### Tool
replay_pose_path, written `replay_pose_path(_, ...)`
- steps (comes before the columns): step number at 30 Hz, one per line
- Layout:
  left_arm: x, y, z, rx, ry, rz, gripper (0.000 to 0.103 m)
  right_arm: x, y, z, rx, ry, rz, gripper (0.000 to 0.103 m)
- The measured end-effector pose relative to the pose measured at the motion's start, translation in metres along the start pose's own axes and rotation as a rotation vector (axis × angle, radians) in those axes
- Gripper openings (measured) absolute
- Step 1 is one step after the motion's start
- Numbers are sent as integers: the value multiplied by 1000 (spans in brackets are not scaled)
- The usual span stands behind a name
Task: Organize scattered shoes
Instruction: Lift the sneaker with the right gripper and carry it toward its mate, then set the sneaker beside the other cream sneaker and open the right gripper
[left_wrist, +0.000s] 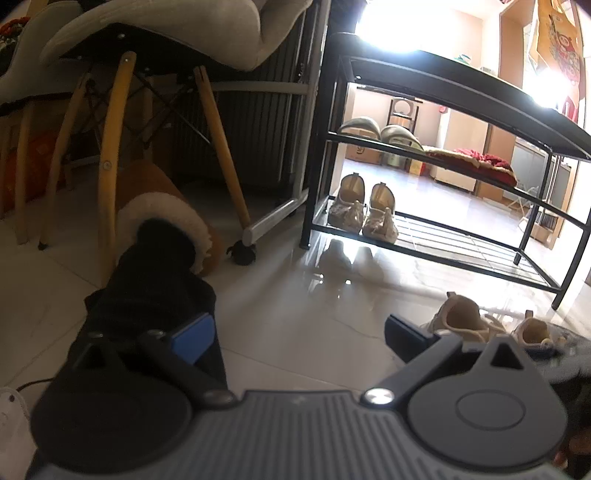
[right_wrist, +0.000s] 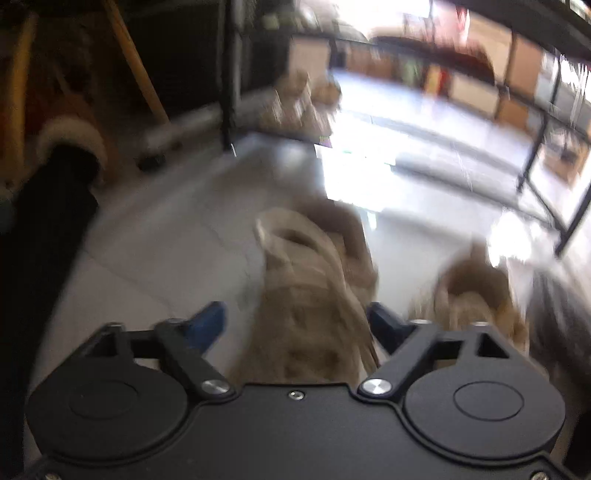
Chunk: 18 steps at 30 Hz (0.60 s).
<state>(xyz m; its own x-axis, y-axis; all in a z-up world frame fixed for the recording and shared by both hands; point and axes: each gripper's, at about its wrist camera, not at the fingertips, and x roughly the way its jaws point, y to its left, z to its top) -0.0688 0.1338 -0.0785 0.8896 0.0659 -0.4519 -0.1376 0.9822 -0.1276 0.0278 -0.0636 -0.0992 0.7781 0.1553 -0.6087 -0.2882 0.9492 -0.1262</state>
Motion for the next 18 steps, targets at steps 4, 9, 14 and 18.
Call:
replay_pose_path(4,0,0,0,3,-1,1,99,41,-6,31,21,87,18,100)
replay_pose_path(9,2,5,2,-24,5,3,99,83,-12,43,53,214,-42,101)
replay_pose_path(14,6,6,1,-49,20,-2,99,92,-6,41,-16,236,-114,83)
replay_pose_path(18,6,4,1,-35,19,-5,100,88,-2,35,-41,218,-145,89)
